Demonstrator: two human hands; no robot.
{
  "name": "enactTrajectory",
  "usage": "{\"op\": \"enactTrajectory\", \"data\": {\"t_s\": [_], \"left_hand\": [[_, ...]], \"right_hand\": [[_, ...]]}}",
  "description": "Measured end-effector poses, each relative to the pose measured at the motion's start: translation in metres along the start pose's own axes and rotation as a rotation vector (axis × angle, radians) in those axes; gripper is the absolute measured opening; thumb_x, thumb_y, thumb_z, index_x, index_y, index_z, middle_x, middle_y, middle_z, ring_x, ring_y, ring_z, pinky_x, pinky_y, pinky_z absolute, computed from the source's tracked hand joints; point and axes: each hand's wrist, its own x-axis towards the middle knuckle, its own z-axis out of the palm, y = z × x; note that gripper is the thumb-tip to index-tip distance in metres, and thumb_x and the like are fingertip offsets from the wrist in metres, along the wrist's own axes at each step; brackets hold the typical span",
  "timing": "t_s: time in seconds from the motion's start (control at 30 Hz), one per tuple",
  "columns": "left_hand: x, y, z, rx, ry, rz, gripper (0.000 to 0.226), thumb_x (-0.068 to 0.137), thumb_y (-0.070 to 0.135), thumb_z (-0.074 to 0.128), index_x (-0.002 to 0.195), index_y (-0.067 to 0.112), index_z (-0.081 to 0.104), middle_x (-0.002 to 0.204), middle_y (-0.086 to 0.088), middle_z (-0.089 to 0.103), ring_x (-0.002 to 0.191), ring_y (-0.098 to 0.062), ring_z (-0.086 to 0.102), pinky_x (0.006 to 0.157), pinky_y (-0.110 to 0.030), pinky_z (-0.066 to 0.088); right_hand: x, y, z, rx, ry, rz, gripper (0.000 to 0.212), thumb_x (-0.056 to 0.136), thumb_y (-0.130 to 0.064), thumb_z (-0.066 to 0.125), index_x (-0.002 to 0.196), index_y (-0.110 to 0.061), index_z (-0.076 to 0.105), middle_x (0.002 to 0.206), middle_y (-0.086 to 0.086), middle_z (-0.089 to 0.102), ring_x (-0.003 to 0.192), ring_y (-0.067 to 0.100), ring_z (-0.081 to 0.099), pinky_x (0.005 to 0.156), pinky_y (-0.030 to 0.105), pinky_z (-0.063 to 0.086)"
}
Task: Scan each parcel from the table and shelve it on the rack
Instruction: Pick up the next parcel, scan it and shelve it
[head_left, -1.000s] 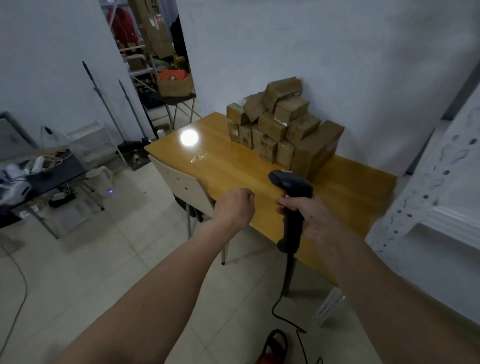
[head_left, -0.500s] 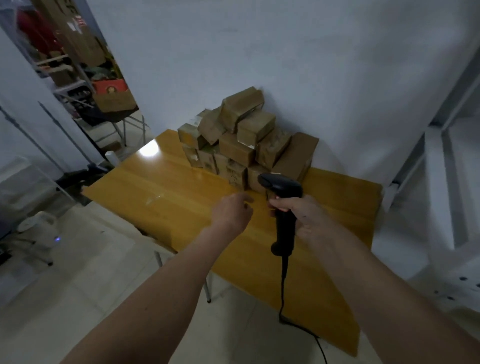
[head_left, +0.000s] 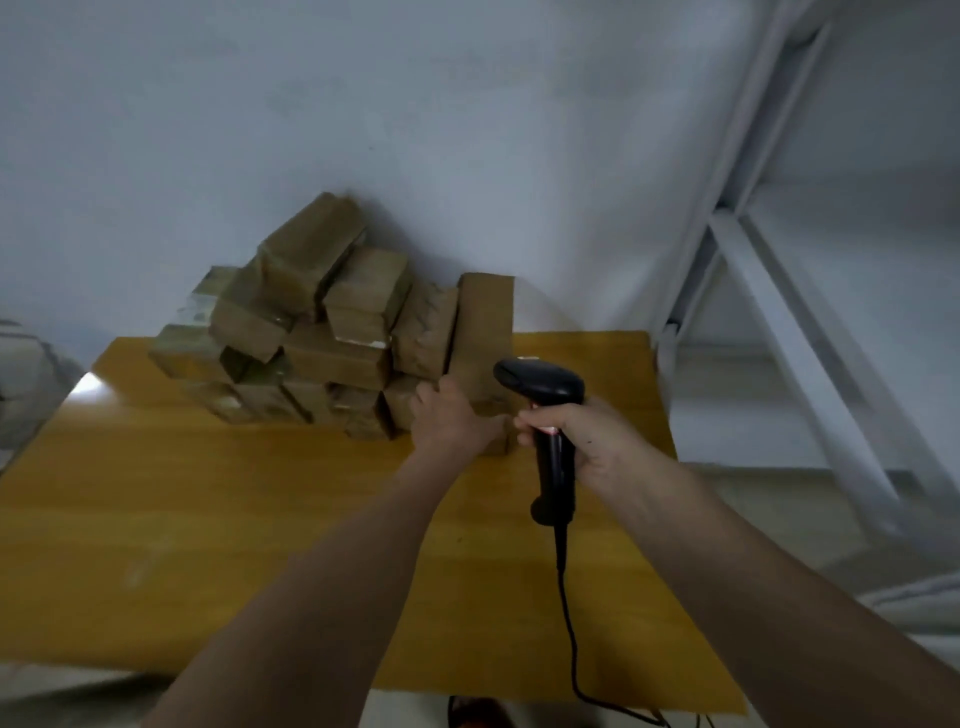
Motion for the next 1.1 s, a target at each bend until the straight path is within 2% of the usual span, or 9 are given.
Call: {"op": "enactTrajectory", "data": {"t_s": [0.13,0.23,0.33,0.4,0.57,0.73,0.8,0.93,1.1], "left_hand": [[0.032,0.005,0.006,0.024,-0.046,-0.059,0.106,0.073,0.066,0.069,0.147,0.007,0.022,0.147,-0.017,0.026,0.136,-0.036,0.025,0.107,-0.043,0.031],[0.049,0.01,0.015,-0.014,-0.063,-0.098,0.116,0.07,0.067,0.071,0.15,0.004,0.014,0.15,-0.017,0.023,0.139,-0.035,0.022,0.109,-0.044,0.03],[0.063,0.013,0.025,-0.066,-0.076,-0.125,0.122,0.068,0.066,0.073,0.15,0.001,0.01,0.152,-0.017,0.021,0.14,-0.033,0.022,0.109,-0.044,0.03],[0.069,0.014,0.031,-0.112,-0.059,-0.147,0.122,0.066,0.063,0.076,0.149,0.0,0.011,0.152,-0.017,0.024,0.139,-0.033,0.026,0.11,-0.044,0.031],[0.072,0.018,0.033,-0.159,-0.057,-0.143,0.116,0.063,0.056,0.082,0.144,0.003,0.018,0.147,-0.016,0.031,0.135,-0.033,0.033,0.108,-0.046,0.036],[0.058,0.015,0.031,-0.18,-0.13,-0.097,0.112,0.064,0.05,0.084,0.144,0.005,0.02,0.146,-0.014,0.032,0.134,-0.032,0.034,0.108,-0.045,0.036],[0.052,0.011,0.03,-0.174,-0.153,-0.071,0.11,0.065,0.049,0.084,0.144,0.005,0.02,0.145,-0.013,0.032,0.134,-0.032,0.034,0.108,-0.045,0.036],[0.038,0.0,0.026,-0.067,-0.155,0.018,0.107,0.062,0.049,0.084,0.139,0.006,0.026,0.139,-0.012,0.038,0.129,-0.03,0.039,0.104,-0.046,0.041],[0.016,-0.015,0.028,0.312,-0.019,0.254,0.103,0.058,0.049,0.086,0.135,0.011,0.028,0.13,-0.007,0.041,0.122,-0.027,0.042,0.099,-0.041,0.042]], "right_hand": [[0.014,-0.004,0.009,0.005,0.107,0.016,0.015,0.077,-0.001,0.075,0.09,-0.002,0.068,0.099,0.019,0.071,0.087,0.03,0.068,0.088,0.043,0.052],[0.019,-0.002,0.013,0.005,0.138,0.024,0.015,0.078,-0.002,0.074,0.091,-0.001,0.067,0.083,0.016,0.068,0.081,0.029,0.066,0.082,0.04,0.051],[0.022,0.003,0.013,0.012,0.161,0.035,0.012,0.079,-0.003,0.072,0.089,-0.002,0.067,0.083,0.016,0.065,0.082,0.028,0.063,0.089,0.044,0.049],[0.023,0.006,0.01,0.033,0.179,0.037,0.012,0.079,-0.003,0.072,0.09,-0.002,0.067,0.089,0.018,0.066,0.082,0.028,0.063,0.09,0.044,0.048],[0.022,0.01,0.002,0.052,0.197,0.033,0.016,0.08,-0.002,0.071,0.095,0.001,0.067,0.096,0.021,0.067,0.082,0.026,0.063,0.079,0.037,0.048],[0.022,0.006,-0.001,0.071,0.197,0.035,0.007,0.08,0.001,0.069,0.084,-0.003,0.064,0.087,0.017,0.063,0.079,0.025,0.061,0.074,0.036,0.046],[0.021,0.005,-0.001,0.067,0.186,0.039,0.012,0.08,0.001,0.069,0.075,-0.006,0.061,0.088,0.016,0.063,0.077,0.024,0.061,0.071,0.035,0.046],[0.02,0.006,-0.005,0.062,0.157,0.034,0.024,0.081,0.002,0.068,0.065,-0.011,0.055,0.089,0.015,0.062,0.075,0.023,0.06,0.075,0.036,0.044],[0.016,0.008,-0.014,0.077,0.125,0.034,0.011,0.08,0.001,0.068,0.081,-0.008,0.063,0.09,0.012,0.065,0.071,0.02,0.061,0.078,0.036,0.046]]}}
